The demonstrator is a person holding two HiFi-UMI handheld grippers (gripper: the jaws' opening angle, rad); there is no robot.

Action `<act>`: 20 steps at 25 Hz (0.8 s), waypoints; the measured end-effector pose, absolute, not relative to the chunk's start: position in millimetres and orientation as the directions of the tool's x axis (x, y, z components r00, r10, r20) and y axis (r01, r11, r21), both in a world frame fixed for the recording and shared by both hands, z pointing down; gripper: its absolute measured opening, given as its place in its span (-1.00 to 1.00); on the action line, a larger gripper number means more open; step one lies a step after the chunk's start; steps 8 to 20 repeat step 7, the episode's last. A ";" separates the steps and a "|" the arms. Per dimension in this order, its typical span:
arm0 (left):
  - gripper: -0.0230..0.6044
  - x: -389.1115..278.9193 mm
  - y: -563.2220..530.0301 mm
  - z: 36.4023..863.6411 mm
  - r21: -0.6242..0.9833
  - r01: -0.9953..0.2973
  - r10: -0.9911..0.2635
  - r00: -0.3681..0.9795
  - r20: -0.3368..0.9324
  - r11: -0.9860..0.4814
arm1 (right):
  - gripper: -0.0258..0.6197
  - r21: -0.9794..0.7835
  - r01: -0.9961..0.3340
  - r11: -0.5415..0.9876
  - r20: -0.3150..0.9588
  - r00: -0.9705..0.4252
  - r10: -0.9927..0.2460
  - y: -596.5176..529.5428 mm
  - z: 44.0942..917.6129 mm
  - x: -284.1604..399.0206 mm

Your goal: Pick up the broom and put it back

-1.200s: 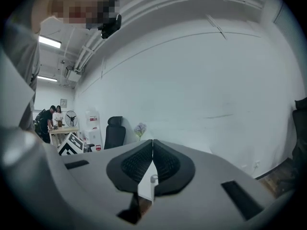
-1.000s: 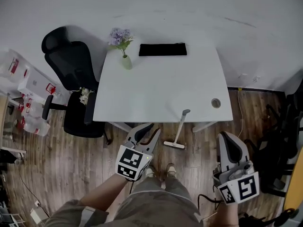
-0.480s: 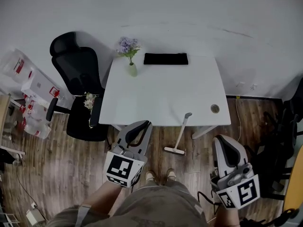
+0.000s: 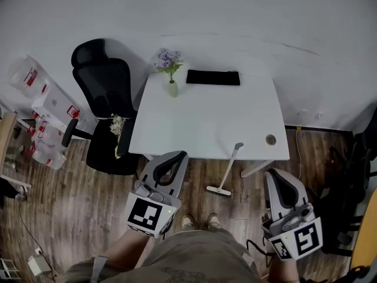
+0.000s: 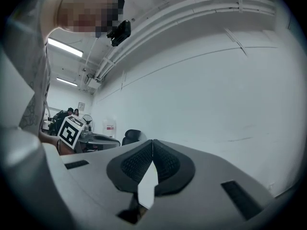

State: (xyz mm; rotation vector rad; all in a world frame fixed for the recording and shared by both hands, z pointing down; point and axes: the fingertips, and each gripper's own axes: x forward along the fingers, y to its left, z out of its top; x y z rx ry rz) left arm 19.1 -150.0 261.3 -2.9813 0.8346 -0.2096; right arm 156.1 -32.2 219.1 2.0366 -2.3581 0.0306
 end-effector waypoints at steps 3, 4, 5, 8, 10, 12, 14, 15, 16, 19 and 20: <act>-0.88 14.8 -149.7 263.4 -0.102 -0.511 -0.520 0.847 0.111 -0.853 | -0.83 0.011 -0.989 0.151 0.040 -0.150 -0.988 -32.7 220.5 153.5; -0.88 13.6 -149.2 264.0 -0.098 -0.512 -0.521 0.846 0.115 -0.853 | -0.83 0.012 -0.988 0.152 0.042 -0.151 -0.988 -32.5 221.2 152.7; -0.88 12.7 -148.7 263.8 -0.087 -0.514 -0.521 0.845 0.120 -0.853 | -0.83 0.013 -0.988 0.152 0.045 -0.152 -0.987 -32.4 222.0 152.1; -0.88 11.3 -147.8 262.3 -0.061 -0.521 -0.524 0.842 0.128 -0.852 | -0.83 0.015 -0.988 0.153 0.053 -0.152 -0.987 -32.3 223.6 150.9; -0.88 11.3 -147.8 262.3 -0.061 -0.521 -0.524 0.842 0.128 -0.852 | -0.83 0.015 -0.988 0.153 0.053 -0.152 -0.987 -32.3 223.6 150.9; -0.88 11.3 -147.8 262.3 -0.061 -0.521 -0.524 0.842 0.128 -0.852 | -0.83 0.015 -0.988 0.153 0.053 -0.152 -0.987 -32.3 223.6 150.9; -0.88 11.3 -147.8 262.3 -0.061 -0.521 -0.524 0.842 0.128 -0.852 | -0.83 0.015 -0.988 0.153 0.053 -0.152 -0.987 -32.3 223.6 150.9; -0.88 11.3 -147.8 262.3 -0.061 -0.521 -0.524 0.842 0.128 -0.852 | -0.83 0.015 -0.988 0.153 0.053 -0.152 -0.987 -32.3 223.6 150.9; -0.88 11.3 -147.8 262.3 -0.061 -0.521 -0.524 0.842 0.128 -0.852 | -0.83 0.015 -0.988 0.153 0.053 -0.152 -0.987 -32.3 223.6 150.9; -0.88 11.3 -147.8 262.3 -0.061 -0.521 -0.524 0.842 0.128 -0.852 | -0.83 0.015 -0.988 0.153 0.053 -0.152 -0.987 -32.3 223.6 150.9; -0.88 11.3 -147.8 262.3 -0.061 -0.521 -0.524 0.842 0.128 -0.852 | -0.83 0.015 -0.988 0.153 0.053 -0.152 -0.987 -32.3 223.6 150.9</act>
